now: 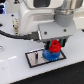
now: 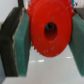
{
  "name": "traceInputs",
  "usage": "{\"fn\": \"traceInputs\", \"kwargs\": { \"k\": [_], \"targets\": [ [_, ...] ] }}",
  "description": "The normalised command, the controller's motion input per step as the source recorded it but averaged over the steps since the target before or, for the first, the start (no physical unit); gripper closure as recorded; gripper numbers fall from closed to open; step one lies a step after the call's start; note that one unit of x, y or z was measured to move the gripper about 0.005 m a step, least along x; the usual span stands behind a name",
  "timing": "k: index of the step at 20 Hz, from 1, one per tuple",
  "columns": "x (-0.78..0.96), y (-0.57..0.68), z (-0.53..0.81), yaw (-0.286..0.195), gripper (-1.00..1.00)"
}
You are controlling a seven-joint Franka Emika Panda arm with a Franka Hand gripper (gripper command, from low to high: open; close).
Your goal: Insert the blue gear onto the right peg, followed by the red gear
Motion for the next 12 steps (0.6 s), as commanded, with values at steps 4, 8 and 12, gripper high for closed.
{"fn": "traceInputs", "kwargs": {
  "k": [4,8,12],
  "targets": [
    [0.04,-0.09,-0.15,0.0,1.0],
    [0.01,-0.03,-0.24,0.0,1.0],
    [0.02,-0.1,-0.27,0.0,1.0]
  ]
}}
